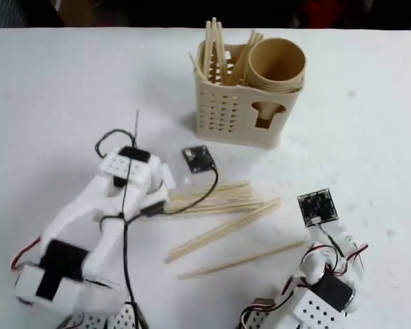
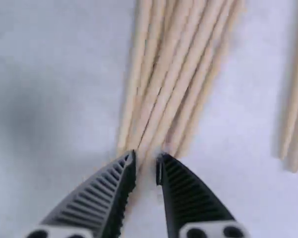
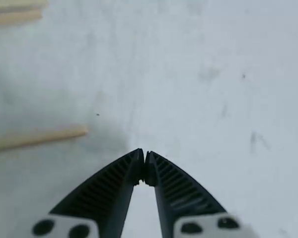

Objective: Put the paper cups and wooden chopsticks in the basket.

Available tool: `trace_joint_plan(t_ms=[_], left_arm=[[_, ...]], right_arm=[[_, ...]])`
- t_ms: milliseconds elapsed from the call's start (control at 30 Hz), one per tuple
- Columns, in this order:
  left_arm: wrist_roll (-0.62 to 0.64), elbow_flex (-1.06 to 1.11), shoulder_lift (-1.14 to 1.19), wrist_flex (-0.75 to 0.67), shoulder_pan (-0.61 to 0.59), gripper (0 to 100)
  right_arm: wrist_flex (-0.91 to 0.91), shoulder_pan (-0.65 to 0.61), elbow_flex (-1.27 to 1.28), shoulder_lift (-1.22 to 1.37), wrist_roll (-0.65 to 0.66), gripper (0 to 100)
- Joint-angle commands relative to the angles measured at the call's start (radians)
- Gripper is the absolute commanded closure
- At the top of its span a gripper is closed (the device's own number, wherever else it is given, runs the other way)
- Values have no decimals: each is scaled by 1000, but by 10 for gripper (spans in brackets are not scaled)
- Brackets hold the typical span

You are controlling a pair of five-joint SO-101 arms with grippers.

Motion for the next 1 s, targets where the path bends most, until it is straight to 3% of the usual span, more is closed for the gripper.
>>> trace_joint_plan(t_ms=[0, 300, 633, 800, 967], left_arm=[[-3, -167, 82, 18, -50, 914], [2, -189, -70, 118, -44, 885], [301, -183, -394, 170, -91, 858], [480, -175, -441, 91, -113, 858], [660, -175, -334, -64, -222, 858]], right_arm=[[5, 10, 8, -8, 17, 981], [5, 10, -5, -10, 17, 981], [122, -148, -302, 58, -5, 981], [125, -259, -494, 367, -3, 981], [185, -473, -729, 797, 6, 980]])
